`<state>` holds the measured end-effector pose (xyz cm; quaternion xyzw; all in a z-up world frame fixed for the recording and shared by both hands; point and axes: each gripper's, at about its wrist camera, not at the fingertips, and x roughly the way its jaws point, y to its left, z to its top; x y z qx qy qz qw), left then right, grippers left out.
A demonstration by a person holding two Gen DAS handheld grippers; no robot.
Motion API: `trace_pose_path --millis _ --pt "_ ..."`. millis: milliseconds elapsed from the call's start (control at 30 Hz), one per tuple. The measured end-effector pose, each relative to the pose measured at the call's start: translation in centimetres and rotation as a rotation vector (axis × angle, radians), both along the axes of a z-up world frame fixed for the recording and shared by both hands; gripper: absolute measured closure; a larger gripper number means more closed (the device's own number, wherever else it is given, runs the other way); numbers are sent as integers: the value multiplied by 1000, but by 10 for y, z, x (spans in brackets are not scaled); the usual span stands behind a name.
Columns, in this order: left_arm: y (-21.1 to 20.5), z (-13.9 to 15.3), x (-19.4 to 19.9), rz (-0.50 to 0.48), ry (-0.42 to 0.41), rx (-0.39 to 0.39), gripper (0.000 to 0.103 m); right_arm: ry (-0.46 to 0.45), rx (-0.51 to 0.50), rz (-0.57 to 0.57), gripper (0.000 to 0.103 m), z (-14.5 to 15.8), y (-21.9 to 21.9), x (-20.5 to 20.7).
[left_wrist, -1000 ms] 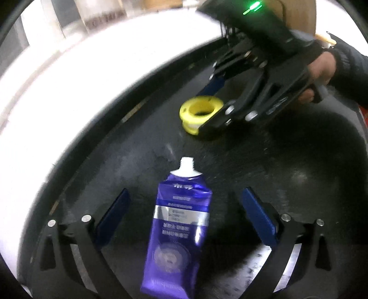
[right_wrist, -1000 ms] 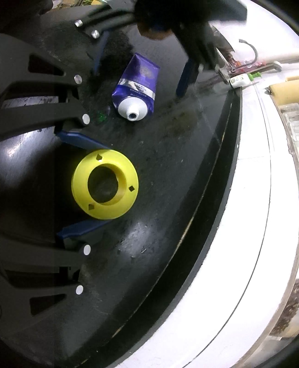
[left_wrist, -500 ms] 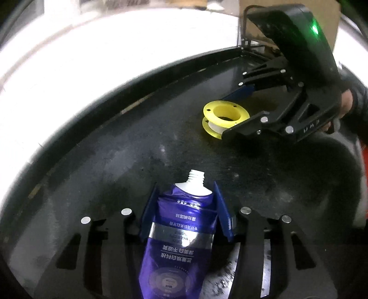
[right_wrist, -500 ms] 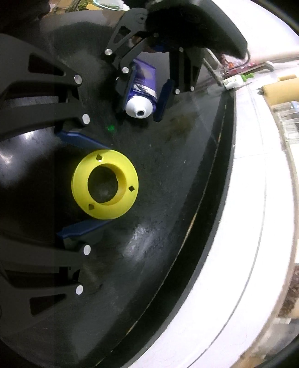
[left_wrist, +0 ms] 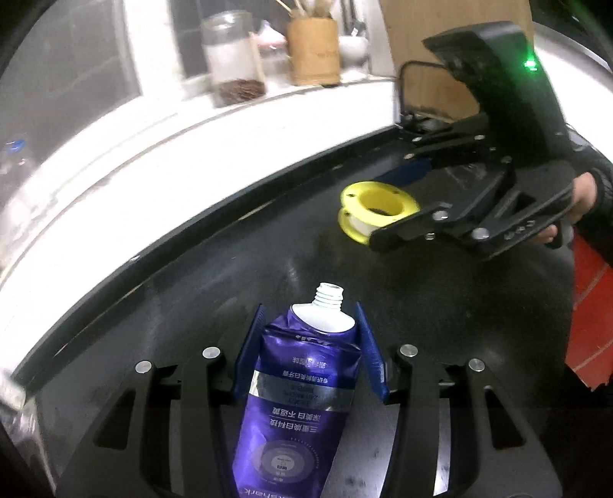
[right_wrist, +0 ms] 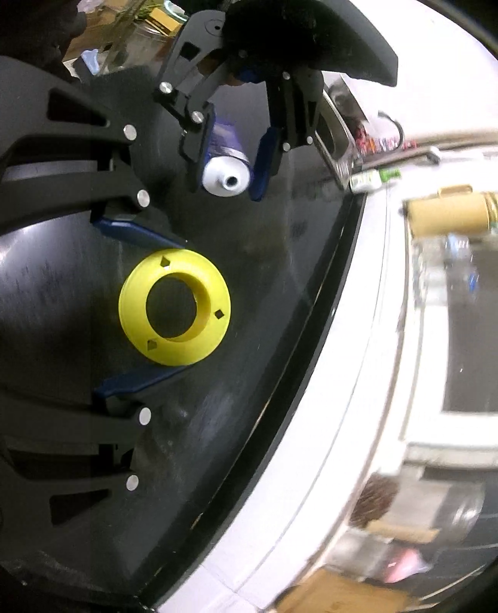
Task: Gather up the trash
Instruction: 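Carry both items over the floor bin and open both tools to drop them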
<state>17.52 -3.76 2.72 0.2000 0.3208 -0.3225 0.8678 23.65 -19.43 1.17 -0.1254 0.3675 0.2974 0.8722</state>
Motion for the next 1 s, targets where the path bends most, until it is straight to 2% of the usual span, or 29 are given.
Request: trace_pose_path --millis 167,333,500,667,767,1000 --pt "41 9 -43 134 6 4 56 -9 -10 56 48 15 34 -38" --pt "99 7 -96 298 15 -16 56 -5 -23 165 48 15 96 -81" --pt "170 -3 -158 511 34 -22 56 10 -5 293 48 11 164 -121" --pt "237 -11 -219 701 39 -52 56 39 13 440 48 -1 242 -164" --pt "269 -20 -253 820 40 -27 56 69 25 534 48 -11 287 -192" --pt "340 -51 -326 1020 94 -59 56 150 37 712 48 -41 385 -263"
